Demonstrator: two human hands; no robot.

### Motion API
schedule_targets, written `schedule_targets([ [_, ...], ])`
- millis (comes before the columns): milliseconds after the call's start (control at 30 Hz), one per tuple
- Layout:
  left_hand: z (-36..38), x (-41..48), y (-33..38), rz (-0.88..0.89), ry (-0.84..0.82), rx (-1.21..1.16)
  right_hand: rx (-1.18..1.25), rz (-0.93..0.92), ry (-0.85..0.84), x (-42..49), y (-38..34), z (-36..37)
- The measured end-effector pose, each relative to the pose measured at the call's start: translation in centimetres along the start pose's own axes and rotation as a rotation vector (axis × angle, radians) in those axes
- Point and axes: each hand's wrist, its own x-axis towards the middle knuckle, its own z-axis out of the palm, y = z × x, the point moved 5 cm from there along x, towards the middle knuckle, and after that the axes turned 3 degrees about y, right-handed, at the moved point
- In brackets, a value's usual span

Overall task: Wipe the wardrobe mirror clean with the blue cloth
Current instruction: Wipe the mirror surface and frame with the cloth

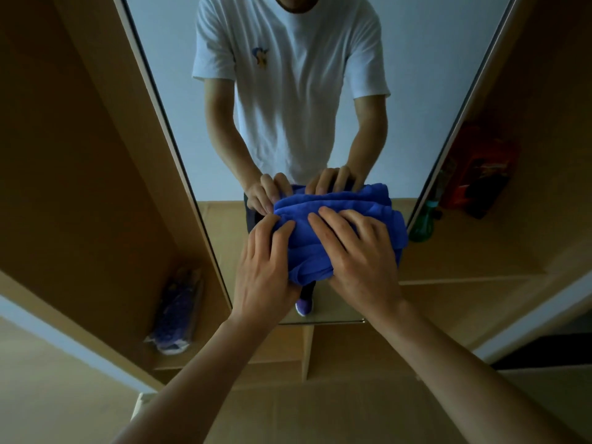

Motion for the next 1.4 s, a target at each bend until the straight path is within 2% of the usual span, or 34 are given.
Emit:
schedule_targets([
  [433,8.1,-9.1,-3.5,-0.129,-0.312,0.031,0.099,0.027,-0.226,-10.7,-2.9,7.3],
  [700,12.4,-12.8,-5.1,-0.252,-0.346,0.027,0.132,0.06,-0.229,-15.0,-4.1,10.5],
  [1133,18.2,-18.3,-7.4,-0.34,-0.383,-0.005,0.143,0.122,-0.319,-21.8,-6.1,15.6],
  [1400,20.3,-20.7,-8.7,-0.408,-0.455,-0.005,0.172,0.138,-0.456,-24.9,-7.3,18.1],
])
